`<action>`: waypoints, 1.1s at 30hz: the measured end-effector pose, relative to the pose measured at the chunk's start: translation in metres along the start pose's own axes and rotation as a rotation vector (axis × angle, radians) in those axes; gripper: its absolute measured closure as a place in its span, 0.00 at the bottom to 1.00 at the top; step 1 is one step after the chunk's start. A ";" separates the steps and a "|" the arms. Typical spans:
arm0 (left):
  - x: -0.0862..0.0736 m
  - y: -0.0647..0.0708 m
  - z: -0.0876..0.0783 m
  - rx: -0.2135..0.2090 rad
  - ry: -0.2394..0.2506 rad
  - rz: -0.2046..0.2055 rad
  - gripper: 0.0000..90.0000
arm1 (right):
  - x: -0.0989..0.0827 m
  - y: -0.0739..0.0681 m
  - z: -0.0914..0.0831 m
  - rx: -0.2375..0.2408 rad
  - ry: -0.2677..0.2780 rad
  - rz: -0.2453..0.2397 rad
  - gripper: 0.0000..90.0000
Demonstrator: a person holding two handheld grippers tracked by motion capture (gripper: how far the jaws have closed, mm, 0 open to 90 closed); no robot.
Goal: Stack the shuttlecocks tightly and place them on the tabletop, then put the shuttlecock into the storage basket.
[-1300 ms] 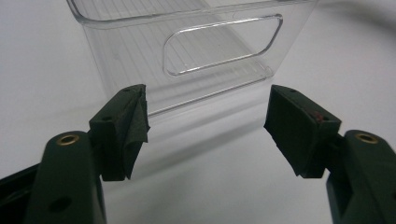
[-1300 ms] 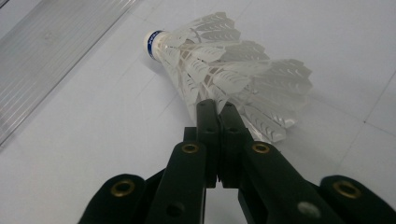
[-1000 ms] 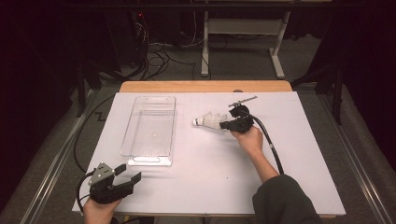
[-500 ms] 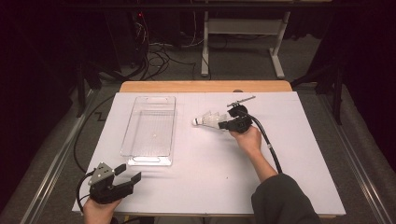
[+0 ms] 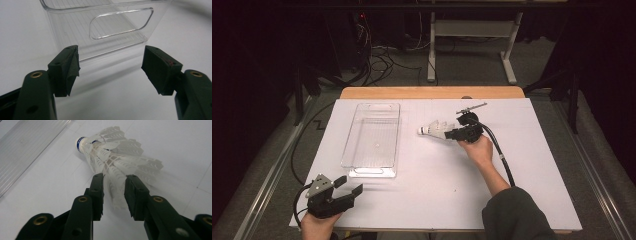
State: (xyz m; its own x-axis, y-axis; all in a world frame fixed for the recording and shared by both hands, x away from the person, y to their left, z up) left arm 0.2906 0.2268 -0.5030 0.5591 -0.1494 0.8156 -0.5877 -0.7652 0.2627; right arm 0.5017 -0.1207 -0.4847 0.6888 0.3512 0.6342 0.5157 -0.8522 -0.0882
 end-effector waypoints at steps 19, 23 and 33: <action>0.000 0.001 0.001 -0.002 -0.002 0.000 0.35 | 0.003 -0.005 -0.005 -0.015 0.025 -0.020 0.58; 0.000 0.001 0.000 -0.002 0.001 0.001 0.35 | 0.004 -0.009 -0.004 -0.014 0.032 -0.029 0.58; 0.000 0.001 -0.001 0.003 0.003 0.001 0.35 | 0.009 -0.011 0.000 -0.024 0.029 -0.047 0.58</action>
Point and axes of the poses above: each handheld gripper's, and its own axes: z roughly forward along the jaws, x roughly out of its top, y roughly to its right, the point moved 7 cm from there along z, roughly forward along the jaws, and after that the axes turned 10 degrees about -x, right-handed, at the moved point
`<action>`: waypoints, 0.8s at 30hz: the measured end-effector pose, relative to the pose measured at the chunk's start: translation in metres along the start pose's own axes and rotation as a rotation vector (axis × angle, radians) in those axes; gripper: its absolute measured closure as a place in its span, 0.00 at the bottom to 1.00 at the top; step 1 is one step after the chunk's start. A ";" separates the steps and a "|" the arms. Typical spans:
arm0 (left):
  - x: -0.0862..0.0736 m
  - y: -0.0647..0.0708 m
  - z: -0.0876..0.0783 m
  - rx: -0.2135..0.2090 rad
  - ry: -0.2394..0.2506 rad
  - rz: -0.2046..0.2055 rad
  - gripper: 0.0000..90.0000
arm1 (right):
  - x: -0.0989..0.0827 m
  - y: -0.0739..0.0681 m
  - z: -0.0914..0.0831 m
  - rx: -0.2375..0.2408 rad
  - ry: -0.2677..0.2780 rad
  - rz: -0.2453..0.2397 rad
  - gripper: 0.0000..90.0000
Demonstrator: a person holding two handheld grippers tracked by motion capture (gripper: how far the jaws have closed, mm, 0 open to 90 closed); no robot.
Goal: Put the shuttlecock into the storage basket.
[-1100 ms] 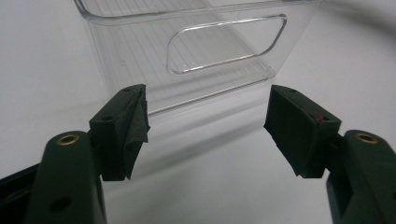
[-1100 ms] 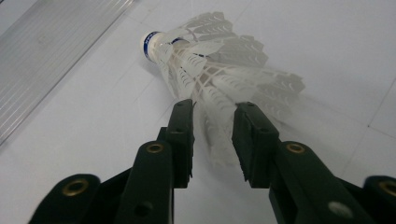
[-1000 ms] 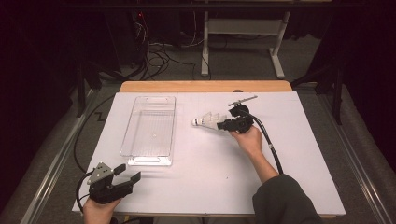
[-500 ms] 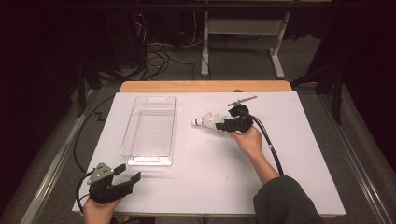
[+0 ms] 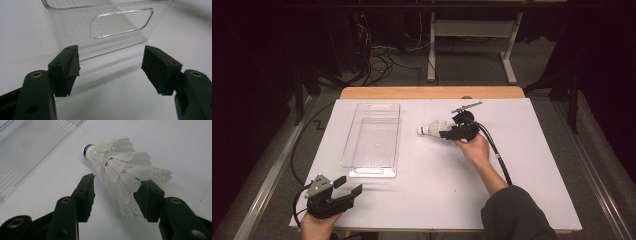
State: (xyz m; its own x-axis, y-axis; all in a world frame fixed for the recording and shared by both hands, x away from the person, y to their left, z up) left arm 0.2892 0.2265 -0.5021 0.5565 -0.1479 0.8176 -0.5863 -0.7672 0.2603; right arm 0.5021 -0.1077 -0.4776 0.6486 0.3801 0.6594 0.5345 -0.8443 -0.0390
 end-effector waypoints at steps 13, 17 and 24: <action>0.000 0.001 -0.001 0.002 0.003 0.004 0.35 | 0.001 0.002 0.003 -0.004 0.002 0.008 0.58; 0.001 0.001 -0.001 0.001 0.003 0.006 0.35 | 0.002 0.000 0.004 0.000 0.009 0.011 0.59; 0.001 0.001 -0.001 0.001 0.003 0.007 0.35 | 0.002 -0.002 0.008 0.005 0.006 0.012 0.60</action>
Point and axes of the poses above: each handheld gripper's, and its own axes: z roughly forward along the jaws, x roughly out of its top, y roughly to its right, the point moved 7 cm from there along z, roughly forward along the jaws, and after that the axes turned 10 degrees about -x, right-handed, at the moved point
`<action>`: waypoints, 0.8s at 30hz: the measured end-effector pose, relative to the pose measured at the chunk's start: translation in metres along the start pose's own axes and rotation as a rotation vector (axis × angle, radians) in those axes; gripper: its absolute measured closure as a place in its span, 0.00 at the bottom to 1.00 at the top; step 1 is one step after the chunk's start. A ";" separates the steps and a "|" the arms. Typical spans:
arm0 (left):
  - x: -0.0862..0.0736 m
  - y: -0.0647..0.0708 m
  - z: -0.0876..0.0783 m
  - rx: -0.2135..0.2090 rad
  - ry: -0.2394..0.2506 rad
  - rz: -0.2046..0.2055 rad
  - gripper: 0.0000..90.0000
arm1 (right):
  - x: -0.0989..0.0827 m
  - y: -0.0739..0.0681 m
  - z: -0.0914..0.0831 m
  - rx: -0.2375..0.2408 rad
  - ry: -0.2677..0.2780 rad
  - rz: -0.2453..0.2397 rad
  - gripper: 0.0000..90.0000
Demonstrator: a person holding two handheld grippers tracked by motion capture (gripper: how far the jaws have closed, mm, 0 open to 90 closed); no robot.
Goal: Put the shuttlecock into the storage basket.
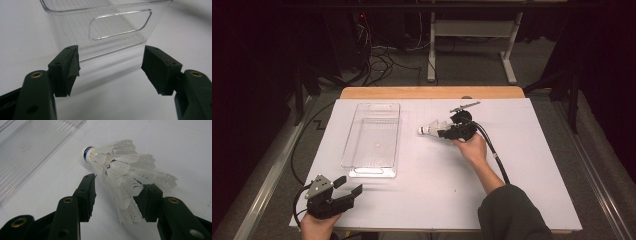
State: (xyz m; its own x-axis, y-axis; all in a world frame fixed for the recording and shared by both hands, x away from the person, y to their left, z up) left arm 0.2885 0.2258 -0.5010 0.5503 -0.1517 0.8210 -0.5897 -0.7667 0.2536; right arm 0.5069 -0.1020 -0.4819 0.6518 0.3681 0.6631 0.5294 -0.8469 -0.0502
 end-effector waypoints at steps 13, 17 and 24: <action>0.000 0.000 -0.001 -0.002 0.001 0.002 0.35 | 0.006 -0.007 0.008 0.001 -0.021 -0.006 0.65; 0.000 0.000 -0.001 -0.002 0.002 0.003 0.35 | 0.006 -0.008 0.012 -0.002 -0.029 -0.008 0.69; 0.000 0.000 0.000 -0.002 0.001 0.002 0.35 | 0.004 -0.009 0.016 0.003 -0.040 -0.012 0.80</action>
Point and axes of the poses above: each handheld gripper's, and its own axes: z roughly forward along the jaws, x roughly out of its top, y roughly to its right, the point moved 7 cm from there along z, roughly forward along the jaws, and after that the axes turned 10 degrees about -x, right-handed, at the moved point
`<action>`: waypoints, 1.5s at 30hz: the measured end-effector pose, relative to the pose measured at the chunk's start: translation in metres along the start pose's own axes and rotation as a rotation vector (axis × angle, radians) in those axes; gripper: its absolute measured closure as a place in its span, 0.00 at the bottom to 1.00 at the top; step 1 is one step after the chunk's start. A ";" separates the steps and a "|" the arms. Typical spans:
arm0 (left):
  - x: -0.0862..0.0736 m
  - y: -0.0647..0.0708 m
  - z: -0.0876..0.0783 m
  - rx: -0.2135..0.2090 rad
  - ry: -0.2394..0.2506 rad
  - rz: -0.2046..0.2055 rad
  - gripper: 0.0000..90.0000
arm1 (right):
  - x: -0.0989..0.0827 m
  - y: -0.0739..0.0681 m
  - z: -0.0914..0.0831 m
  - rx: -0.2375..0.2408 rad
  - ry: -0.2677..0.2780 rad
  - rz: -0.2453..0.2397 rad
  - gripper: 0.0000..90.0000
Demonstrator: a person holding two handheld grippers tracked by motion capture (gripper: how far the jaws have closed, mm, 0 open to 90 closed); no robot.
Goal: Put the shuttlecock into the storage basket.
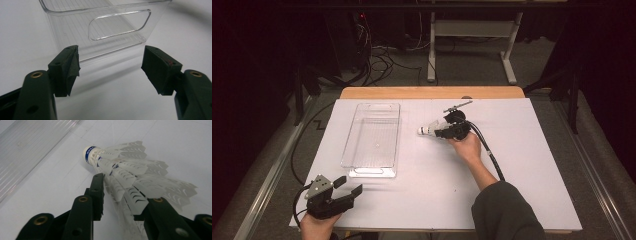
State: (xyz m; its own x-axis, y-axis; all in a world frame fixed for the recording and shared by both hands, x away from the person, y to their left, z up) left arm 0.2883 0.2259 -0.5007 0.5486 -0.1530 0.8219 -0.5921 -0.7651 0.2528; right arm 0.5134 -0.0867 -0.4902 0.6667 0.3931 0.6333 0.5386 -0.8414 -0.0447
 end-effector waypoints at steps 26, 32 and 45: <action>0.000 0.000 0.000 0.001 0.000 0.001 0.35 | -0.001 -0.005 -0.008 0.010 -0.006 -0.018 0.99; 0.000 0.000 0.000 0.001 0.001 0.002 0.35 | -0.002 -0.008 -0.012 0.017 -0.004 -0.027 0.99; 0.000 0.000 0.000 0.004 0.000 0.002 0.35 | -0.007 -0.010 -0.025 0.032 0.012 -0.033 0.99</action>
State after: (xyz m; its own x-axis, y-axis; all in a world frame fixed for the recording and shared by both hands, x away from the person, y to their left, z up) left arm 0.2885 0.2259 -0.5006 0.5479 -0.1544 0.8222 -0.5907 -0.7673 0.2496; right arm 0.4904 -0.0903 -0.4753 0.6420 0.4159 0.6441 0.5764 -0.8158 -0.0478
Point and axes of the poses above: each handheld gripper's, and its own axes: z roughly forward along the jaws, x roughly out of its top, y roughly to its right, the point moved 7 cm from there along z, roughly forward along the jaws, and after that the axes turned 10 degrees about -x, right-handed, at the moved point
